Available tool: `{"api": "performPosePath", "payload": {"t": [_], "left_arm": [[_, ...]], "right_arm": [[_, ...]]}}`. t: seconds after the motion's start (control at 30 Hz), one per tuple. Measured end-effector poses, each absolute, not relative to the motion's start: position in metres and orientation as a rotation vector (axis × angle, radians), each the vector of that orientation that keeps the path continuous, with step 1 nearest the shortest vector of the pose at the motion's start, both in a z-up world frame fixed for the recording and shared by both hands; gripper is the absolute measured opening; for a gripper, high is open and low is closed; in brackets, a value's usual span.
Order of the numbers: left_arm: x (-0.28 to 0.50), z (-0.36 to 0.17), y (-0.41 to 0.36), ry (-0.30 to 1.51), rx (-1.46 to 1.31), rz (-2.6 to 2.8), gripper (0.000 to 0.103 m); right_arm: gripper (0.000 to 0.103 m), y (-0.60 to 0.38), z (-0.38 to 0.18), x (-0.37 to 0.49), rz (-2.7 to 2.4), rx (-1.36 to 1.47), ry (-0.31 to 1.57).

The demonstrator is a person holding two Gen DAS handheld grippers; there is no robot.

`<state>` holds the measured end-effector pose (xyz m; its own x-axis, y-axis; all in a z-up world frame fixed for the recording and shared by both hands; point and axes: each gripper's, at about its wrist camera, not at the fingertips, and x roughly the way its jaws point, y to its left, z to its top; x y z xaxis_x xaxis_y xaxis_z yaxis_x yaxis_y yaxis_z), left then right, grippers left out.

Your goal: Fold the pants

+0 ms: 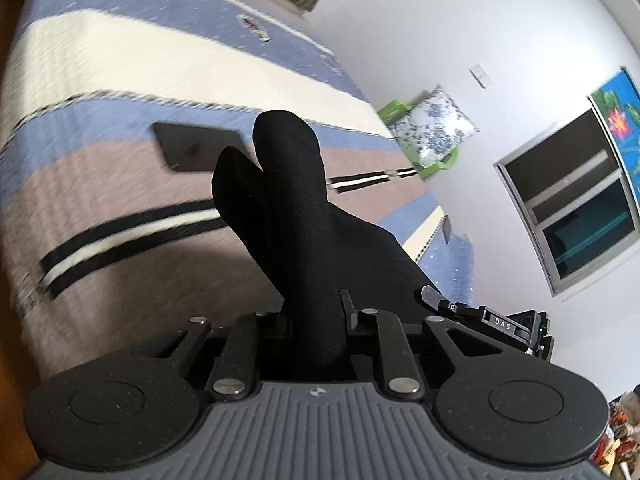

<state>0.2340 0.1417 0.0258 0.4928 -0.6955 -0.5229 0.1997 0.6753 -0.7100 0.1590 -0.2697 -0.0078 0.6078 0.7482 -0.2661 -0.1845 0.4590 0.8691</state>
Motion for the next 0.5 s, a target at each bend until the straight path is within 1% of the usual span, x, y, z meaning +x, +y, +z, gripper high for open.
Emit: {"api": "performPosePath", "payload": {"t": [0.33,0.5], "left_arm": [[0.286,0.048,0.049,0.887,-0.547,-0.627,0.018],[0.312,0.047,-0.001,0.894,-0.482,-0.614,0.018]], "right_arm": [[0.013,-0.345,0.047,0.177,0.547,0.785,0.614],[0.012,-0.386,0.058,0.194,0.47,0.746,0.592]]}}
